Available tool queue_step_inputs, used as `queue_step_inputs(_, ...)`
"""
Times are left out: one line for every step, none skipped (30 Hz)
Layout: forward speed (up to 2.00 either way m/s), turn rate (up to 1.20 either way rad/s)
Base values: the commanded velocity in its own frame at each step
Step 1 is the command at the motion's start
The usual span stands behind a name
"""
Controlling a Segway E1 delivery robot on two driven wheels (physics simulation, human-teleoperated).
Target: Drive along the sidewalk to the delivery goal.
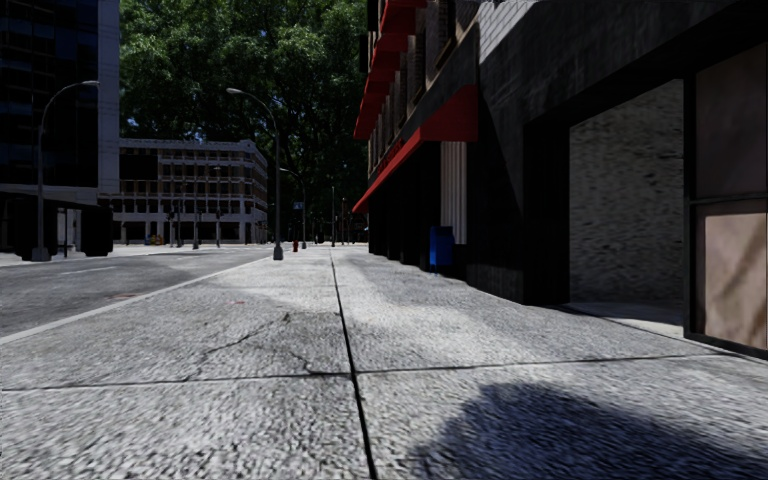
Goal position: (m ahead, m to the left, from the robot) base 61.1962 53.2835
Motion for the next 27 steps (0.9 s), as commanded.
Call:
queue_step_inputs(2.0,0.0)
queue_step_inputs(2.0,0.0)
queue_step_inputs(2.0,0.0)
queue_step_inputs(2.0,0.0)
queue_step_inputs(2.0,0.0)
queue_step_inputs(2.0,0.0)
queue_step_inputs(2.0,0.0)
queue_step_inputs(2.0,0.0)
queue_step_inputs(2.0,0.0)
queue_step_inputs(2.0,0.0)
queue_step_inputs(2.0,0.0)
queue_step_inputs(2.0,0.0)
queue_step_inputs(2.0,0.0)
queue_step_inputs(2.0,0.0)
queue_step_inputs(2.0,0.0)
queue_step_inputs(2.0,0.0)
queue_step_inputs(2.0,0.08)
queue_step_inputs(2.0,0.12)
queue_step_inputs(2.0,0.16)
queue_step_inputs(2.0,0.17)
queue_step_inputs(2.0,0.17)
queue_step_inputs(2.0,0.17)
queue_step_inputs(2.0,0.17)
queue_step_inputs(2.0,0.17)
queue_step_inputs(2.0,0.17)
queue_step_inputs(2.0,0.17)
queue_step_inputs(2.0,0.17)
